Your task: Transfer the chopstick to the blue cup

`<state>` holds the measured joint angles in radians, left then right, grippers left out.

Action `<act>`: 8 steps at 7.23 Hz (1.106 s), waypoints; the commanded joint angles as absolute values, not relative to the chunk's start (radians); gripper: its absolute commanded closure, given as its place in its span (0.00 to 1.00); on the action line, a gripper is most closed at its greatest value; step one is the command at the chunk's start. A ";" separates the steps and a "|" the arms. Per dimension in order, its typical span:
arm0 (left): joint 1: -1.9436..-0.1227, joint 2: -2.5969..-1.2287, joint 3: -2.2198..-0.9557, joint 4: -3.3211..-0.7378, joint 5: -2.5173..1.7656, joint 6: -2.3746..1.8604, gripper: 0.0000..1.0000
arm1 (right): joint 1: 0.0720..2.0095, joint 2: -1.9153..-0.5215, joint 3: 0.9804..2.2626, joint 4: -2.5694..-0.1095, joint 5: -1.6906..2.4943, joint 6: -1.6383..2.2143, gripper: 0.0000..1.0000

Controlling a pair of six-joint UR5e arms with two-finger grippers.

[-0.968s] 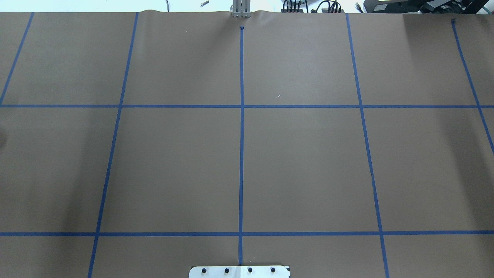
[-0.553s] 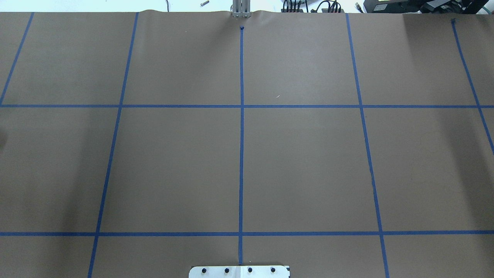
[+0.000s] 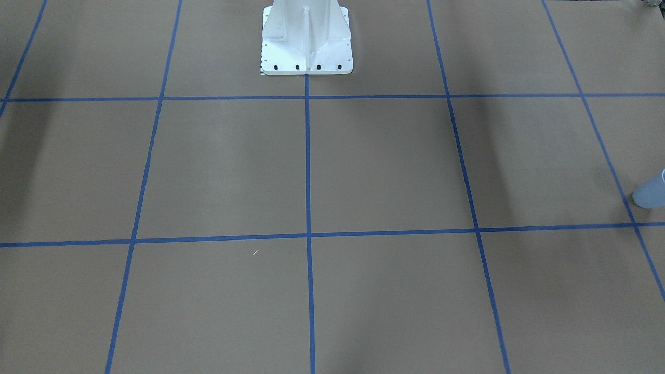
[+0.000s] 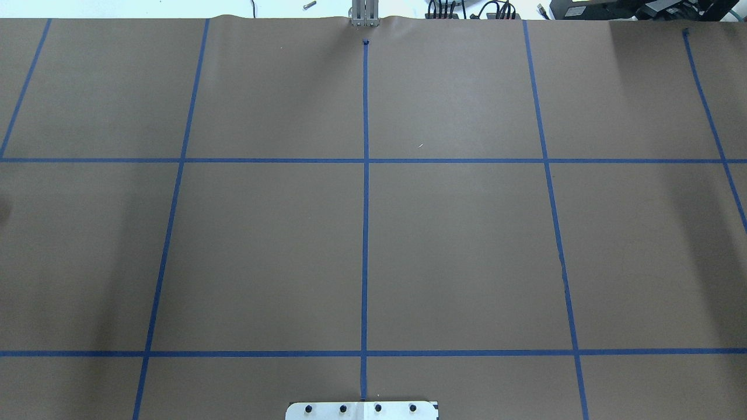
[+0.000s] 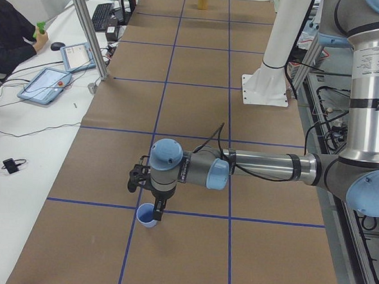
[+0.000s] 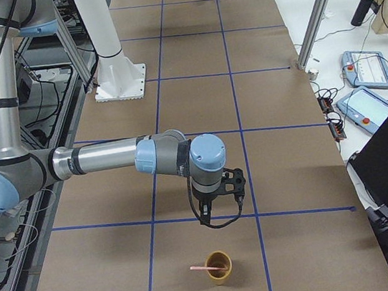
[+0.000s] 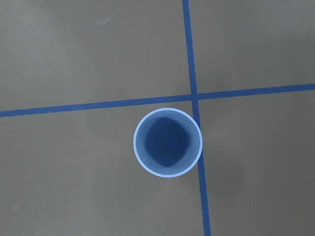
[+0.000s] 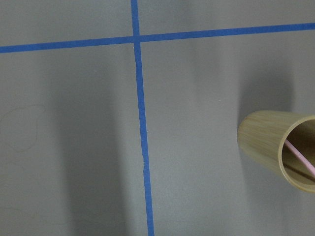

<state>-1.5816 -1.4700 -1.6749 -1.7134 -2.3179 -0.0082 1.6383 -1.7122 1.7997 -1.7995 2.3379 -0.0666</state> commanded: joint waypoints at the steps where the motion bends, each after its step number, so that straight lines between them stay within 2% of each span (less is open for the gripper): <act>1: -1.582 -1.471 -1.678 -1.713 -2.318 -0.009 0.02 | 1.638 -1.712 1.805 -1.801 2.338 -0.067 0.00; 8: -1.574 -1.482 -1.749 -1.721 -2.324 -0.018 0.02 | 1.664 -1.698 1.796 -1.799 2.284 -0.077 0.00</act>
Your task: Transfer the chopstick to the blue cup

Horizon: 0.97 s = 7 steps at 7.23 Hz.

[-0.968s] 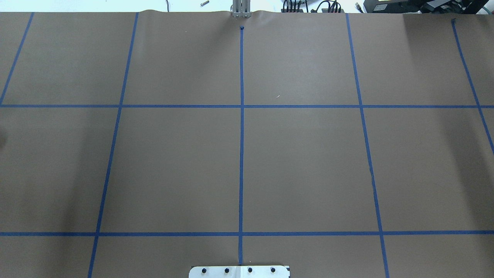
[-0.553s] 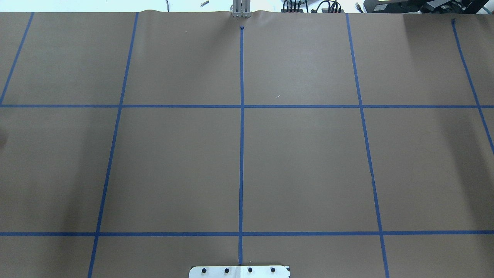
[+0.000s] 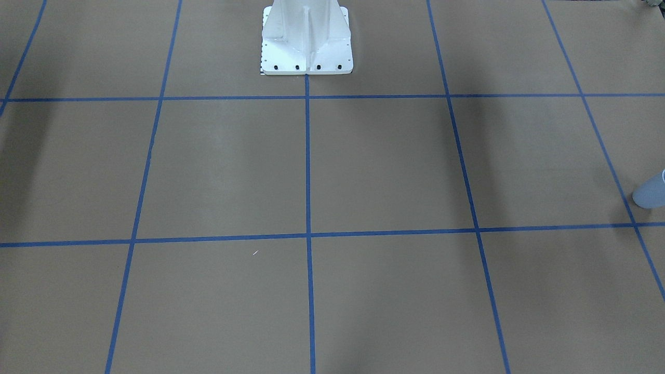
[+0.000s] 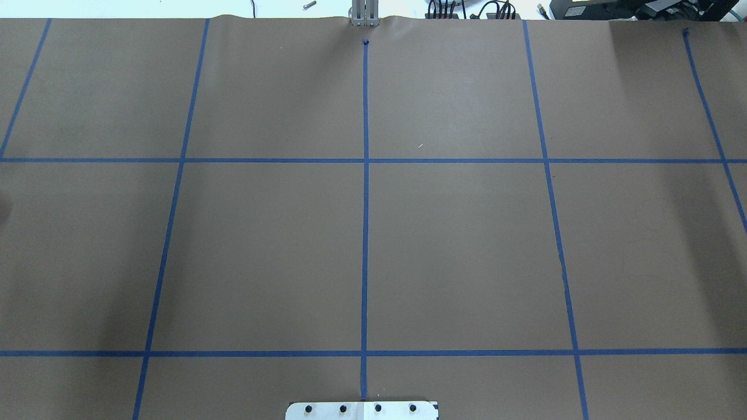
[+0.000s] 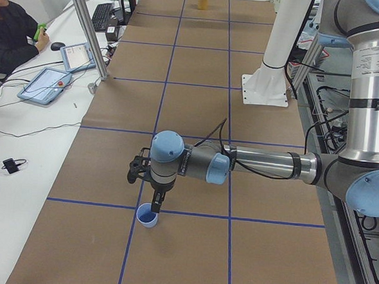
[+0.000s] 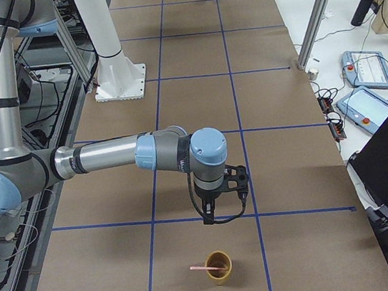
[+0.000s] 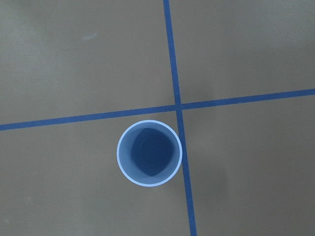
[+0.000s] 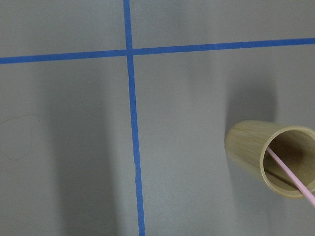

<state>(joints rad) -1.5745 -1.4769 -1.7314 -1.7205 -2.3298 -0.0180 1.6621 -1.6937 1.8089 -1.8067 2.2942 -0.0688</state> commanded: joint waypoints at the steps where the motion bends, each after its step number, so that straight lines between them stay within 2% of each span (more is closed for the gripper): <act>1: -1.572 -1.482 -1.764 -1.721 -2.319 -0.017 0.02 | 1.664 -1.701 1.792 -1.801 2.286 -0.057 0.00; 3: -1.562 -1.483 -1.758 -1.712 -2.310 -0.020 0.02 | 1.677 -1.721 1.777 -1.790 2.295 -0.109 0.00; 7: -1.562 -1.463 -1.764 -1.710 -2.287 -0.018 0.01 | 1.787 -1.623 1.544 -1.769 2.302 -0.311 0.00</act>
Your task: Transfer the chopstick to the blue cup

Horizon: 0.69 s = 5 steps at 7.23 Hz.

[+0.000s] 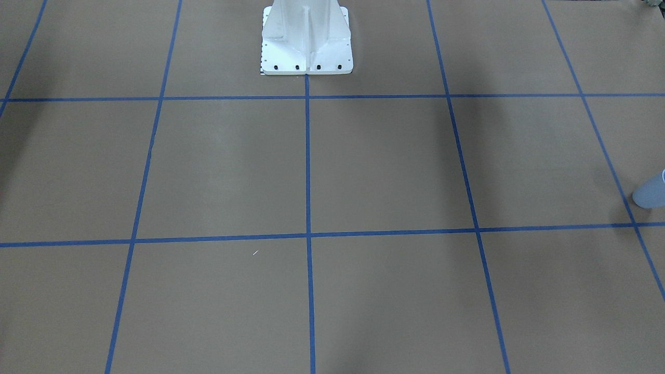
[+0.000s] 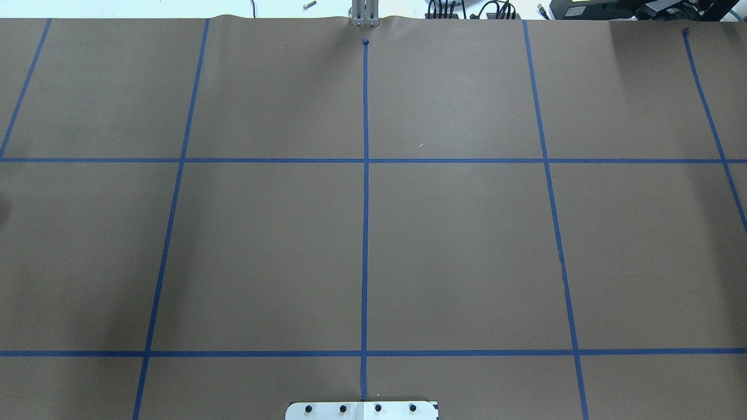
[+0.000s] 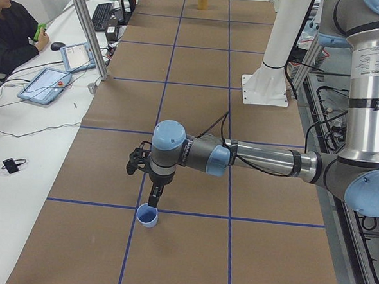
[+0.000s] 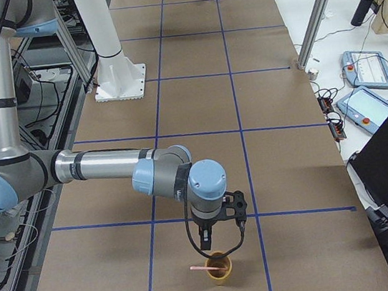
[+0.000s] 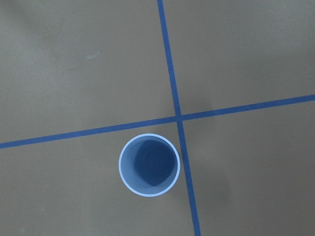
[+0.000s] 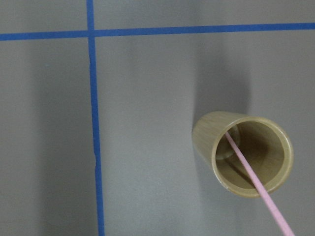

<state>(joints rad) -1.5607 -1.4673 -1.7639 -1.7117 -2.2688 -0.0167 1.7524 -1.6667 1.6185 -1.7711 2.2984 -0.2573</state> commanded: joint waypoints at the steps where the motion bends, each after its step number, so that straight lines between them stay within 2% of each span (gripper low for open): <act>1: -1.563 -1.425 -1.752 -1.726 -2.356 -0.017 0.01 | 1.790 -1.588 1.542 -1.779 2.330 -0.302 0.00; 3: -1.559 -1.422 -1.679 -1.735 -2.355 -0.029 0.02 | 1.790 -1.574 1.575 -1.779 2.358 -0.287 0.00; 4: -1.559 -1.449 -1.613 -1.782 -2.353 -0.034 0.02 | 1.790 -1.575 1.606 -1.779 2.377 -0.249 0.00; 5: -1.559 -1.533 -1.520 -1.792 -2.352 -0.035 0.02 | 1.790 -1.578 1.639 -1.781 2.379 -0.211 0.00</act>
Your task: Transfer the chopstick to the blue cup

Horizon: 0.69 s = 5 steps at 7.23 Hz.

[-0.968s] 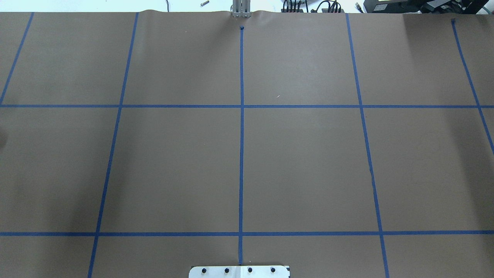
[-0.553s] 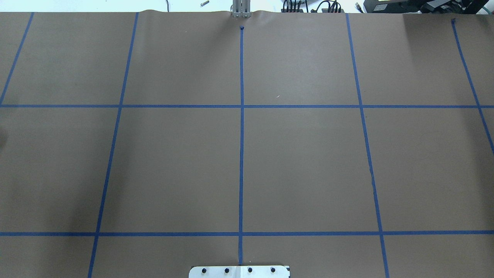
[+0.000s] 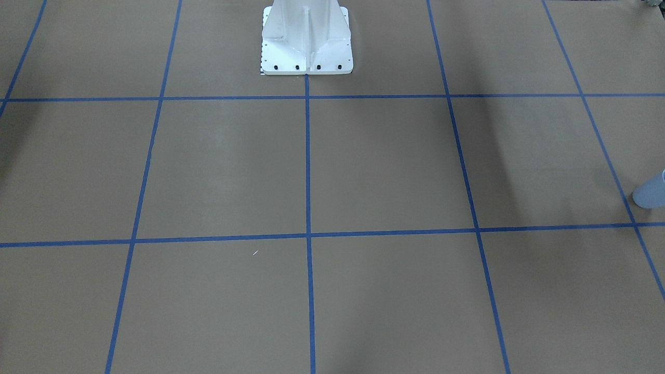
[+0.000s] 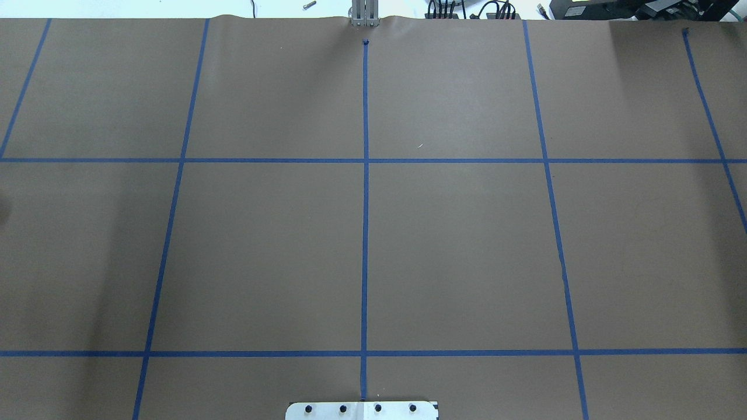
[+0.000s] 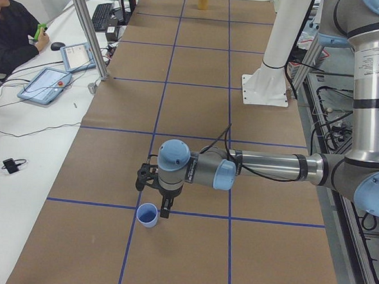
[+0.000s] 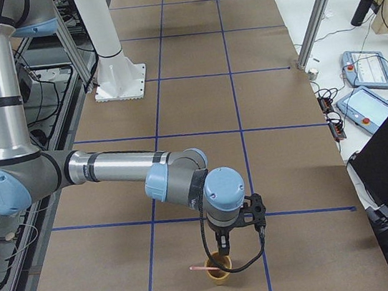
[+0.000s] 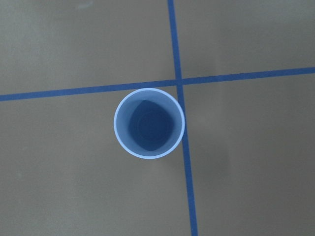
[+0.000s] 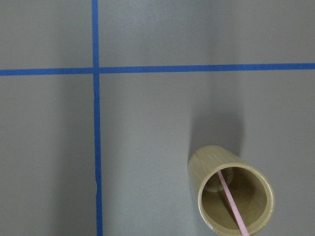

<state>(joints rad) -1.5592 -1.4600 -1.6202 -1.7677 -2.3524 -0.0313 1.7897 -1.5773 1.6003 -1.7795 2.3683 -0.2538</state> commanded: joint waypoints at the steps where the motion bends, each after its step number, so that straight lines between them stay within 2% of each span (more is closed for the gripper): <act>1: -1.559 -1.611 -1.446 -1.786 -2.352 -0.038 0.02 | 1.790 -1.582 1.660 -1.781 2.379 -0.204 0.00; 3: -1.555 -1.702 -1.291 -1.802 -2.352 -0.032 0.02 | 1.790 -1.585 1.680 -1.781 2.382 -0.203 0.00; 5: -1.552 -1.712 -1.191 -1.908 -2.350 -0.037 0.02 | 1.790 -1.582 1.681 -1.779 2.391 -0.198 0.00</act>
<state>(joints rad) -1.5543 -1.7004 -1.2509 -1.8562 -2.3514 -0.0341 1.7901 -1.5839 1.6792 -1.7807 2.3880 -0.2020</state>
